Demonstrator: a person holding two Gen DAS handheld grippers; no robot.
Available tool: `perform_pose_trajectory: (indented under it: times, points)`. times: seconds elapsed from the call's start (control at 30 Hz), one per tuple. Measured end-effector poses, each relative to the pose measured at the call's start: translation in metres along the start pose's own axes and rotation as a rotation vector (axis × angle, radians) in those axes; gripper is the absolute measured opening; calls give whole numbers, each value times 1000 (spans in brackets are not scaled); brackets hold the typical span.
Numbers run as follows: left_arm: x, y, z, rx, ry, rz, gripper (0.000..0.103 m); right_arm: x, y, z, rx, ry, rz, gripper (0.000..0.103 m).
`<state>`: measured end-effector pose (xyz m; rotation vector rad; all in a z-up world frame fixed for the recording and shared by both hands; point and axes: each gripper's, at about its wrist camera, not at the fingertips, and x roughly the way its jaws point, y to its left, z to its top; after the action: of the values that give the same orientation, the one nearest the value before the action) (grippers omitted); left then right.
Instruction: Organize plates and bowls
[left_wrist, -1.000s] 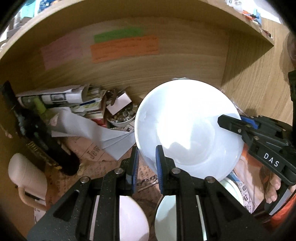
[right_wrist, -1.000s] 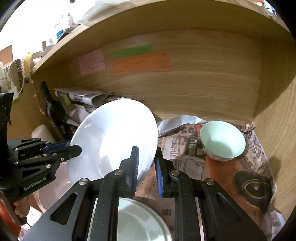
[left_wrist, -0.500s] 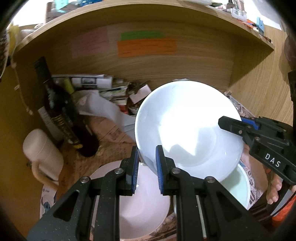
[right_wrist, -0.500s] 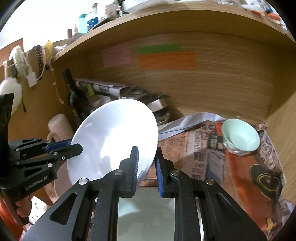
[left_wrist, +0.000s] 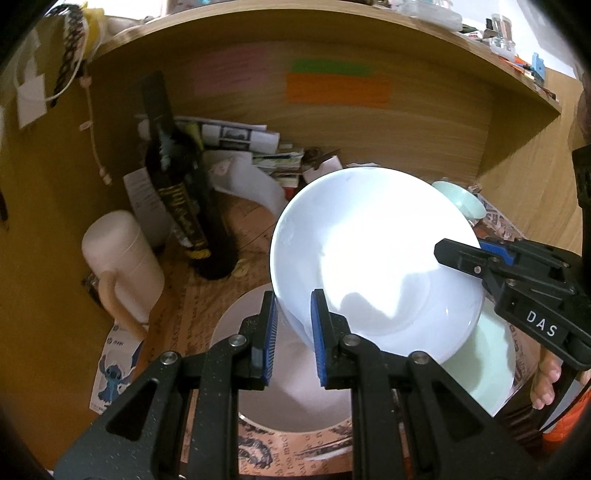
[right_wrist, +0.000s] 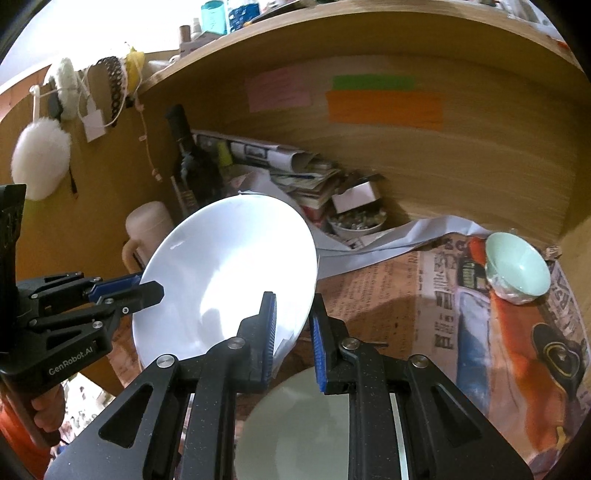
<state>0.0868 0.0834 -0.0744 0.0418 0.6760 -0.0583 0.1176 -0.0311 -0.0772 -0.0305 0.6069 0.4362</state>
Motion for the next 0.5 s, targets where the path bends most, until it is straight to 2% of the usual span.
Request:
perform_pose_trajectory:
  times: [0.5]
  points:
    - [-1, 35, -20, -67, 21, 35, 17, 26, 30, -8, -49, 74, 32, 17]
